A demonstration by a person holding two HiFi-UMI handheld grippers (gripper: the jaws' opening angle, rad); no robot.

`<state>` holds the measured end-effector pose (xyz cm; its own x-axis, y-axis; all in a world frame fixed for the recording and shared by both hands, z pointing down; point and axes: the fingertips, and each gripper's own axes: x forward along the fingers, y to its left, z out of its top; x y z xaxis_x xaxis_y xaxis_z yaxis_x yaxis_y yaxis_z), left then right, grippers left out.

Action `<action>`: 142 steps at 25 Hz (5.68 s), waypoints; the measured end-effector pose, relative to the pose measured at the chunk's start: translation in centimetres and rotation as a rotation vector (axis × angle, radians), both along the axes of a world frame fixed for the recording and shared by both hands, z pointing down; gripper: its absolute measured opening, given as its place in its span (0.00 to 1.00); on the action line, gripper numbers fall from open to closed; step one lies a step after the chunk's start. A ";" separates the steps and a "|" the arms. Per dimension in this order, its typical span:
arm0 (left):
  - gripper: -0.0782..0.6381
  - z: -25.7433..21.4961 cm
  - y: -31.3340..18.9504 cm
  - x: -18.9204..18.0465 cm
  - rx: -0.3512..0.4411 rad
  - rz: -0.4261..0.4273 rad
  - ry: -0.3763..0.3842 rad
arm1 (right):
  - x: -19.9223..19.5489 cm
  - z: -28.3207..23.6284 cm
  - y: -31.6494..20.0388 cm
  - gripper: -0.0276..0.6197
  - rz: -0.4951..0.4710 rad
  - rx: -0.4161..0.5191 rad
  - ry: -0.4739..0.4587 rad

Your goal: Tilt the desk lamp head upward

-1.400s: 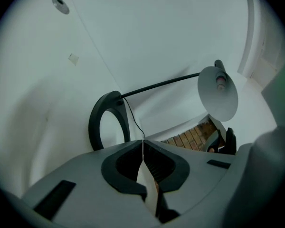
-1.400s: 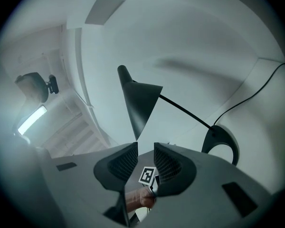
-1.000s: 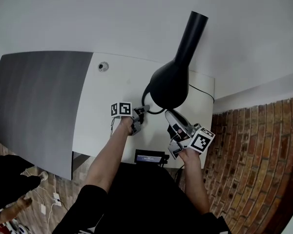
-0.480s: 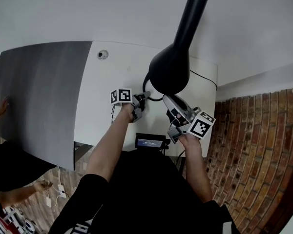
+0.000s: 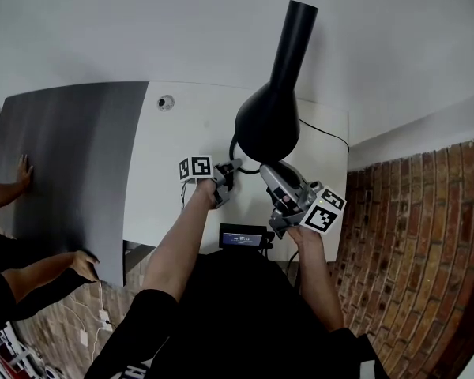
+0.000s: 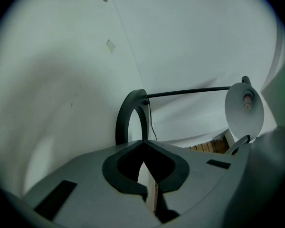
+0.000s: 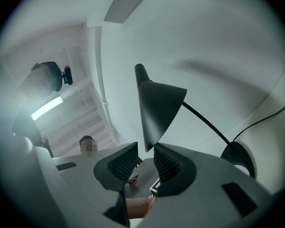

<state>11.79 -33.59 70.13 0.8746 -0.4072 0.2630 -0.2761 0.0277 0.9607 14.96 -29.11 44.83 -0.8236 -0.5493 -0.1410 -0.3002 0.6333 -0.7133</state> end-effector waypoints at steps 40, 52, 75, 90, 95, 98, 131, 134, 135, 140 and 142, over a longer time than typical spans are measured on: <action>0.12 1.2 -1.0 -1.4 0.007 0.009 0.002 | -2.0 -1.9 -0.2 0.18 -0.064 -0.027 -0.132; 0.12 -0.1 -0.2 0.4 0.009 0.031 -0.012 | -0.7 -5.0 2.5 0.18 -0.064 0.019 -0.124; 0.12 0.6 0.1 0.3 0.001 0.034 -0.018 | -1.7 -13.0 6.1 0.18 -0.094 0.227 -0.104; 0.12 0.8 -0.1 0.2 0.000 0.038 -0.022 | -2.1 -17.4 6.1 0.18 -0.082 0.317 -0.107; 0.12 0.7 -0.1 0.3 0.004 0.037 -0.024 | -2.0 -18.4 6.2 0.18 -0.074 0.328 -0.109; 0.12 0.5 -0.2 0.4 0.005 0.039 -0.024 | -1.9 -18.9 6.1 0.18 -0.071 0.329 -0.116; 0.12 0.6 -0.3 0.5 0.009 0.048 -0.029 | -2.2 -23.6 5.5 0.25 -0.044 0.363 -0.113; 0.12 0.8 -0.2 0.5 0.008 0.051 -0.031 | -2.1 -23.8 5.4 0.25 -0.038 0.360 -0.126; 0.12 0.9 -0.1 0.4 0.005 0.052 -0.033 | -2.2 -23.9 5.4 0.25 -0.037 0.359 -0.131; 0.12 1.1 0.2 0.3 0.002 0.062 -0.038 | -2.2 -24.5 5.4 0.25 -0.034 0.367 -0.144; 0.12 1.1 0.2 0.3 0.003 0.065 -0.040 | -2.2 -24.8 5.2 0.25 -0.032 0.369 -0.149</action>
<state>12.13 -33.44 71.23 0.8883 -0.3503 0.2971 -0.3152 0.0056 0.9490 12.78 -23.92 19.99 -0.7954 -0.4138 -0.4429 -0.1867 0.8624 -0.4705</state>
